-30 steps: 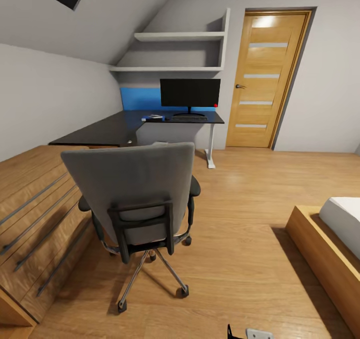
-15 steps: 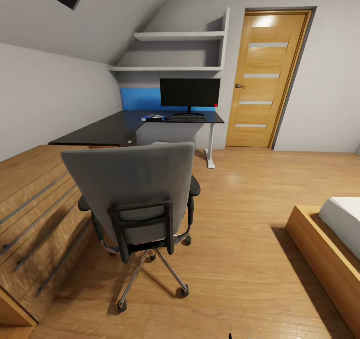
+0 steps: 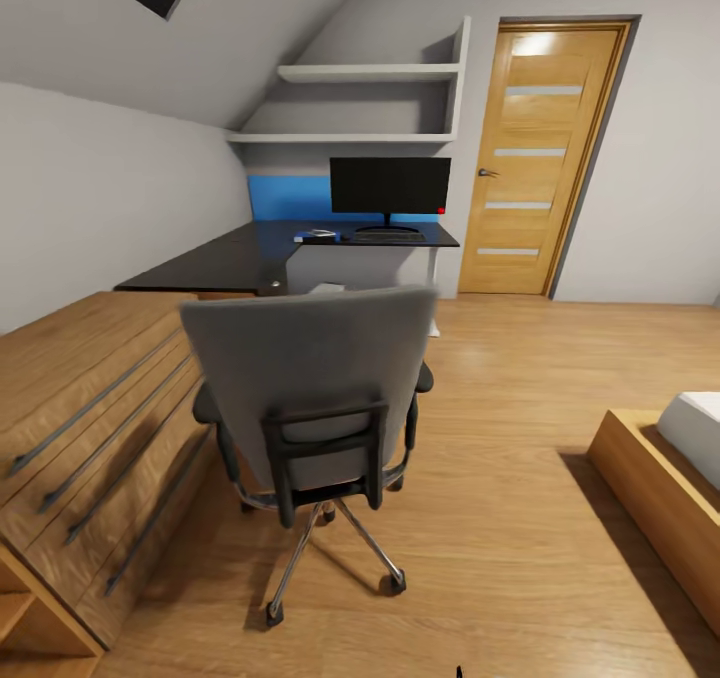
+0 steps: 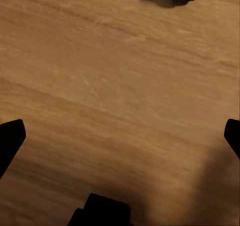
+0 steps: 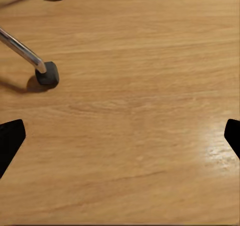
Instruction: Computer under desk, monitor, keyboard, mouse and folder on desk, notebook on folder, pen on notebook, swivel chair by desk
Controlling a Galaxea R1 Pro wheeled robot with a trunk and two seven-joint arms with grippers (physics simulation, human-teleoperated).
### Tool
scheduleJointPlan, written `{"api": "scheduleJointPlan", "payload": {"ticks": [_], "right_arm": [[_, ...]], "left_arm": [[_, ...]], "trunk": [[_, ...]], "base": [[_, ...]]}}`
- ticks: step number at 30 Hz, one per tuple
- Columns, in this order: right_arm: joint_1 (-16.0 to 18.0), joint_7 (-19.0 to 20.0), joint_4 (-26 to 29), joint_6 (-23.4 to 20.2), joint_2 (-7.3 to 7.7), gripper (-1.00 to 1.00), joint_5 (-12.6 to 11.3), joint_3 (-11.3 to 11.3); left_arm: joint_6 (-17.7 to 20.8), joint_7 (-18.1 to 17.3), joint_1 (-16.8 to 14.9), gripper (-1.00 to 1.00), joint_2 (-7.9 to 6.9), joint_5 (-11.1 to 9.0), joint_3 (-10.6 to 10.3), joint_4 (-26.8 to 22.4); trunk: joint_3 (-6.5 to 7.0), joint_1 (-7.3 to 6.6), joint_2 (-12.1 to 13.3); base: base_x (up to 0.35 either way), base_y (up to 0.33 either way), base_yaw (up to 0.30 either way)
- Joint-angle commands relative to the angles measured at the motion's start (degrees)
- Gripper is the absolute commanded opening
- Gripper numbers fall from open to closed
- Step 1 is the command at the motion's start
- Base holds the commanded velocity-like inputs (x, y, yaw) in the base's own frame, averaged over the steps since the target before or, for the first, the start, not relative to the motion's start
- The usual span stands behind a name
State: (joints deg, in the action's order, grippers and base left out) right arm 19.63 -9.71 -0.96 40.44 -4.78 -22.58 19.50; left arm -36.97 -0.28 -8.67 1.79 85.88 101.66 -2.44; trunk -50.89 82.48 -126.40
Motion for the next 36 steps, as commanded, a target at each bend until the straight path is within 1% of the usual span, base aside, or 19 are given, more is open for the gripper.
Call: {"api": "scheduleJointPlan", "payload": {"ticks": [1,5,10,15,24,36], "right_arm": [[0.05,-0.38,-0.1,0.16,-0.03,1.0,-0.18,0.5],[0.05,-0.39,-0.1,0.16,-0.1,1.0,-0.18,0.5],[0.04,-0.4,-0.1,0.21,-0.13,1.0,-0.18,0.46],[0.03,-0.4,-0.09,0.24,-0.14,1.0,-0.18,0.46],[0.05,-0.35,-0.09,0.17,-0.14,1.0,-0.18,0.45],[0.05,-0.34,-0.09,0.08,-0.19,1.0,-0.18,0.53]], "left_arm": [[-0.12,-0.03,-0.03,1.0,0.05,0.6,0.47,-0.13],[-0.12,-0.06,-0.03,1.0,0.05,0.6,0.47,-0.11],[-0.12,-0.07,-0.03,1.0,0.05,0.67,0.47,-0.11],[-0.12,-0.02,-0.03,1.0,0.05,0.69,0.47,-0.13],[-0.12,0.0,-0.03,1.0,0.05,0.64,0.47,-0.15],[-0.12,-0.07,-0.03,1.0,0.05,0.6,0.47,-0.15]], "trunk": [[-0.05,-0.01,-0.02],[-0.05,-0.01,-0.02],[-0.05,-0.01,-0.02],[0.03,-0.01,-0.02],[0.44,-0.01,-0.02],[0.51,-0.01,-0.02]], "base": [[0.0,0.266,0.0],[0.0,0.251,0.0],[0.0,0.105,0.0],[0.0,0.025,-0.025],[0.0,0.004,-0.104],[0.0,0.0,-0.013]]}}
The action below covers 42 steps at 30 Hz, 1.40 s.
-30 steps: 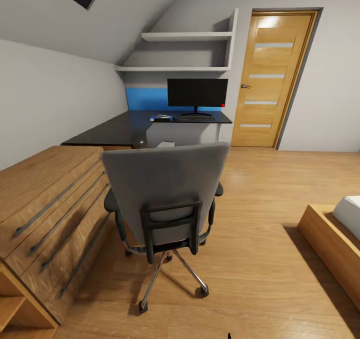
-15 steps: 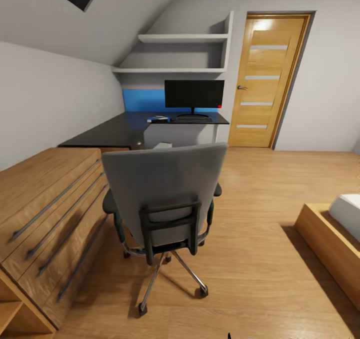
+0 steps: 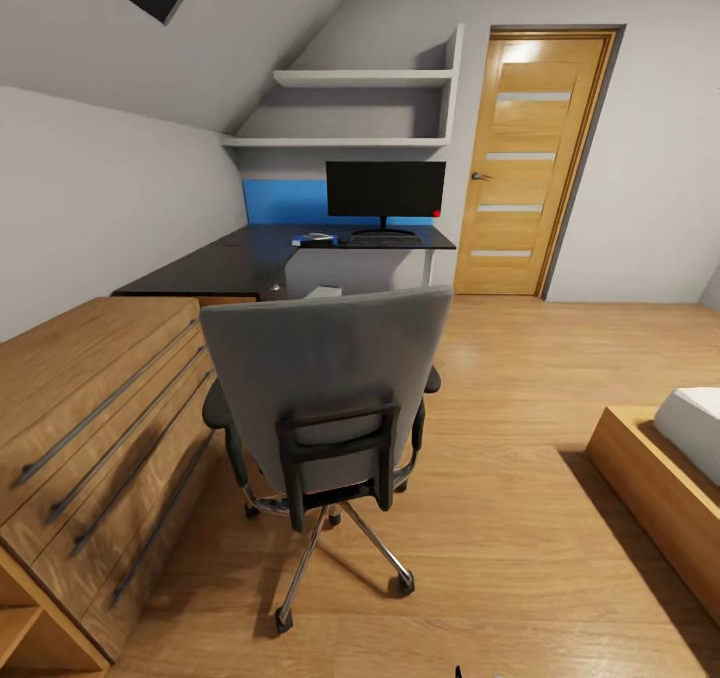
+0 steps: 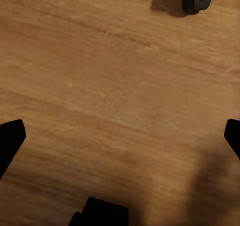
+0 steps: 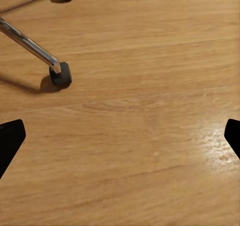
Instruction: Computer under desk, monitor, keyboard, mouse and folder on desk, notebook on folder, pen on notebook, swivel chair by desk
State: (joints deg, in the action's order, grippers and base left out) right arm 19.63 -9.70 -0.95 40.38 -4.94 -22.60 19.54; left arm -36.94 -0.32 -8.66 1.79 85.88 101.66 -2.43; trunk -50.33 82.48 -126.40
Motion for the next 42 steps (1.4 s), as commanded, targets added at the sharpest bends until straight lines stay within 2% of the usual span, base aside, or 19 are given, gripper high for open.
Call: {"api": "scheduleJointPlan", "payload": {"ticks": [1,8,12,16,18,19,21,24,26,28,32,34,35,36,37,39,42], "right_arm": [[0.05,-0.35,-0.1,0.14,-0.04,1.0,-0.16,0.49],[0.05,-0.46,0.68,0.03,-0.32,1.0,-0.48,0.42],[0.05,-0.67,3.69,-0.15,-0.4,1.0,-0.62,0.16],[0.05,-0.74,7.17,-0.38,-0.79,1.0,-0.42,0.18],[0.05,-0.88,8.75,-0.64,-1.54,1.0,-0.15,0.26],[0.08,-1.41,10.9,-1.49,-2.48,1.0,0.12,0.33],[0.11,-2.43,13.8,-3.08,-3.11,1.0,0.73,0.41],[0.21,-4.76,19.42,-8.82,-3.46,1.0,3.65,0.44],[0.47,-6.35,23.38,-15.45,-3.61,1.0,6.8,0.43],[0.87,-6.75,24.67,-17.63,-3.74,1.0,7.82,0.42],[3.38,-7.05,26.07,-20.05,-4.28,1.0,8.99,0.49],[4.17,-7.07,26.6,-20.59,-4.64,1.0,10.8,0.55],[4.36,-7.08,27.06,-20.72,-4.84,1.0,12.43,0.56],[4.6,-7.02,28.05,-20.88,-5.06,1.0,17.52,0.63],[4.64,-7.03,28.26,-20.91,-5.06,1.0,19.41,0.65],[4.68,-6.99,28.54,-20.94,-5.06,1.0,21.97,0.66],[4.7,-6.67,30.39,-21.01,-5.06,1.0,23.55,0.96]], "left_arm": [[-0.15,-0.03,-0.04,1.0,0.06,0.61,0.47,-0.16],[-0.19,0.15,-0.04,1.0,0.24,0.5,0.83,-0.12],[-0.16,0.73,-0.09,1.0,0.59,0.45,0.94,-0.12],[-0.15,5.0,-2.09,1.0,1.86,0.47,0.95,0.01],[-0.13,7.88,-3.56,1.0,2.89,0.55,0.93,0.03],[0.15,10.53,-5.07,1.0,3.87,0.66,0.88,0.04],[0.35,12.27,-6.8,1.0,4.72,0.72,0.85,0.05],[0.86,13.51,-10.21,1.0,5.43,0.76,0.77,0.05],[3.12,13.95,-13.2,1.0,5.65,0.77,0.75,0.05],[5.44,14.16,-15.72,1.0,5.88,0.78,0.74,0.05],[6.9,14.15,-19.93,1.0,6.36,0.78,0.73,0.05],[7.16,14.13,-22.08,1.0,6.57,0.78,0.71,0.05],[7.25,14.13,-23.14,1.0,6.63,0.78,0.69,0.05],[7.36,14.12,-25.27,1.0,6.66,0.78,0.61,0.05],[7.38,14.12,-25.9,1.0,6.66,0.78,0.59,0.05],[7.4,14.12,-26.72,1.0,6.68,0.78,0.57,0.05],[7.34,14.09,-27.7,1.0,6.76,0.78,0.56,0.05]], "trunk": [[-0.05,-0.01,-0.02],[-0.05,-0.01,-0.02],[-0.05,-0.01,-0.02],[-0.05,-0.01,-0.02],[-0.05,-0.01,-0.02],[-0.05,-0.01,-0.02],[-0.05,-0.01,-0.02],[-0.05,-0.01,-0.02],[-0.05,-0.01,-0.02],[-0.05,-0.01,-0.02],[-0.05,-0.01,-0.02],[-0.05,-0.01,-0.02],[-0.05,-0.01,-0.02],[-0.05,-0.01,-0.02],[-0.05,-0.01,-0.02],[-0.05,-0.01,-0.02],[-0.05,-0.01,-0.02]], "base": [[0.0,0.0,0.0],[0.0,0.0,0.0],[0.0,0.0,0.0],[0.0,0.0,0.0],[0.0,0.0,0.0],[0.0,0.0,0.0],[0.0,0.0,0.0],[0.0,0.0,0.0],[0.0,0.0,0.0],[0.0,0.0,0.0],[0.0,0.0,0.0],[0.0,0.0,0.0],[0.0,0.0,0.0],[0.0,0.0,0.0],[0.0,0.0,0.0],[0.0,0.0,0.0],[0.0,0.0,0.0]]}}
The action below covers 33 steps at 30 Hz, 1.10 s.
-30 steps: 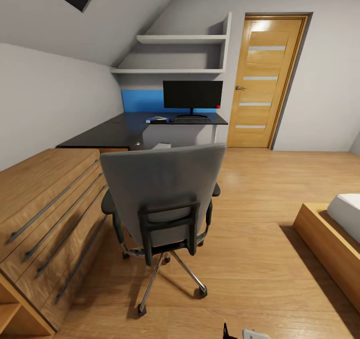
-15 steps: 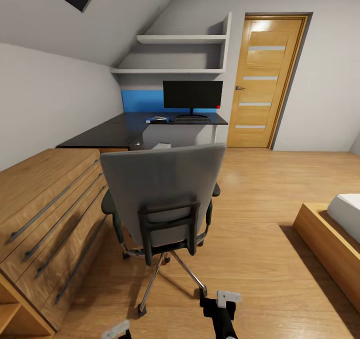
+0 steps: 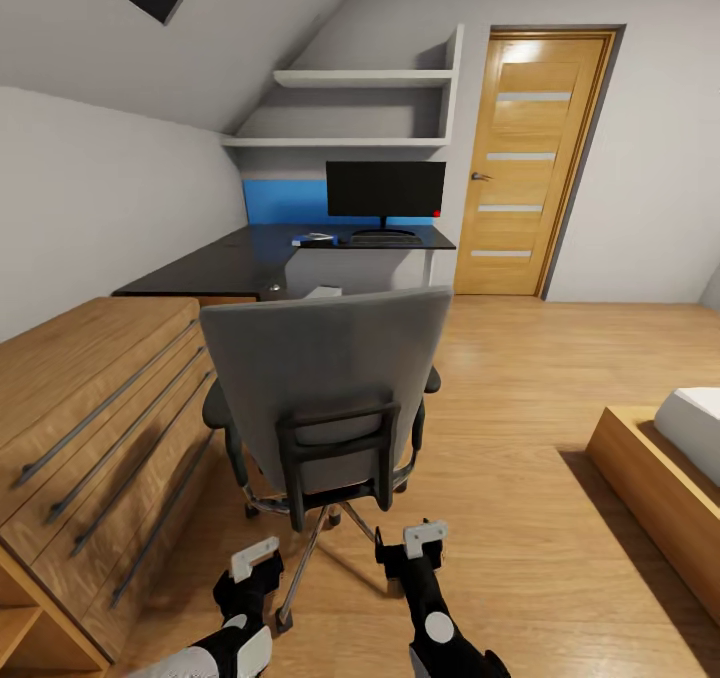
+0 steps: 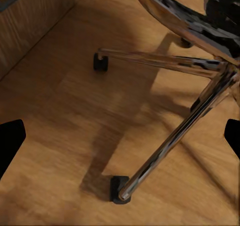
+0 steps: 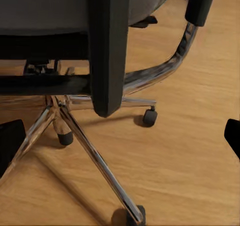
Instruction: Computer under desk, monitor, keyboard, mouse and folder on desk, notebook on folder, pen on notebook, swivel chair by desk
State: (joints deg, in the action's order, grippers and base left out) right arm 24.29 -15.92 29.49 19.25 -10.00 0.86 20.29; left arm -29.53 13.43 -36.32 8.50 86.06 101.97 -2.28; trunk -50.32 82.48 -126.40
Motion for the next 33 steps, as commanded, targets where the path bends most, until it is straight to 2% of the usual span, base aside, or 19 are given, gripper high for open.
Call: {"api": "scheduleJointPlan", "payload": {"ticks": [1,5,9,15,33], "right_arm": [[0.05,-0.41,0.3,0.11,0.0,1.0,0.23,0.41],[0.06,-0.37,1.47,0.13,0.0,1.0,0.75,2.72],[0.06,-0.49,1.75,0.44,0.0,1.0,0.79,3.57],[0.06,-0.5,1.72,1.72,0.0,1.0,0.62,3.6],[0.06,-0.6,1.71,2.0,0.0,1.0,0.54,3.32]], "left_arm": [[-0.07,0.32,-0.17,1.0,0.02,0.6,0.25,-0.09],[-0.23,0.29,-0.58,1.0,-0.13,0.62,0.11,-0.09],[-0.51,0.14,-0.66,1.0,-0.26,0.73,-0.24,-0.09],[-0.67,0.1,-0.68,1.0,-0.21,0.75,-0.7,-0.09],[-0.78,0.1,-0.69,1.0,-0.18,0.78,-0.76,-0.09]], "trunk": [[-0.06,-0.01,-0.02],[-0.06,-0.01,-0.02],[-0.06,-0.01,-0.02],[-0.06,-0.01,-0.02],[-0.06,-0.01,-0.02]], "base": [[0.0,0.0,0.0],[0.0,0.0,0.0],[0.0,0.0,0.0],[0.003,-0.003,0.0],[0.07,-0.047,0.0]]}}
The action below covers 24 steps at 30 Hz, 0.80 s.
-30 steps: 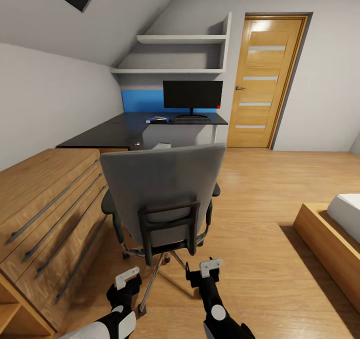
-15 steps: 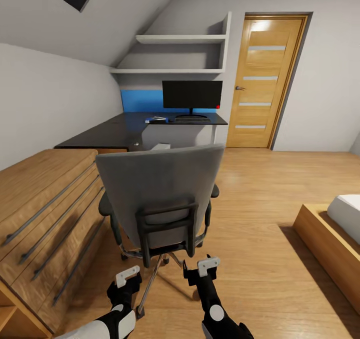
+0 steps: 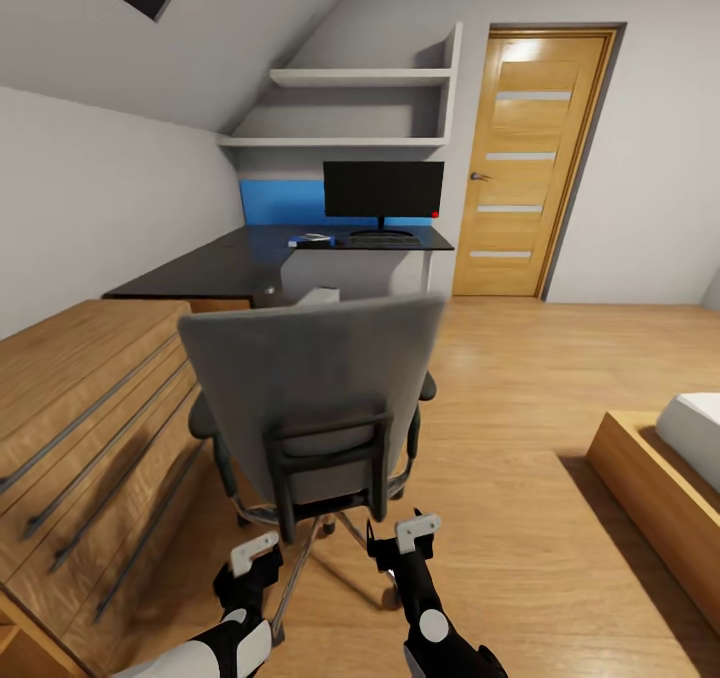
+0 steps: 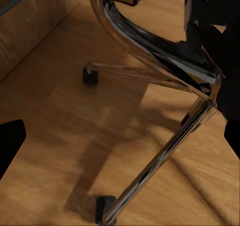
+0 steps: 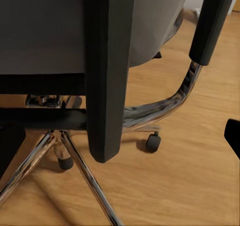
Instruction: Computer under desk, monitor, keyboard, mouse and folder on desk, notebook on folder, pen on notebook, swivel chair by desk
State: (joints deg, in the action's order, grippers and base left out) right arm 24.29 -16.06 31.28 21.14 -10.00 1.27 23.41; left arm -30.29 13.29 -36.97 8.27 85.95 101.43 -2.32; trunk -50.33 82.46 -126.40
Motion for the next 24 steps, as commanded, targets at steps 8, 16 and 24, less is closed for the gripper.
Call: {"api": "scheduleJointPlan", "payload": {"ticks": [8,16,24], "right_arm": [[0.06,-0.55,-0.08,0.11,0.0,1.0,0.19,0.23],[0.06,-0.59,-0.16,0.09,0.0,1.0,0.21,0.24],[0.06,-0.61,-0.15,0.13,0.0,1.0,0.22,0.23]], "left_arm": [[-0.04,0.26,-0.04,1.0,0.08,0.89,-0.25,-0.06],[-0.12,0.33,-0.04,1.0,0.08,0.89,-0.27,-0.06],[-0.12,0.33,-0.04,1.0,0.04,0.89,-0.26,-0.07]], "trunk": [[-0.05,0.01,-0.02],[-0.05,0.01,-0.02],[-0.05,0.01,-0.02]], "base": [[0.116,0.0,0.0],[0.037,-0.057,0.0],[0.0,-0.17,0.0]]}}
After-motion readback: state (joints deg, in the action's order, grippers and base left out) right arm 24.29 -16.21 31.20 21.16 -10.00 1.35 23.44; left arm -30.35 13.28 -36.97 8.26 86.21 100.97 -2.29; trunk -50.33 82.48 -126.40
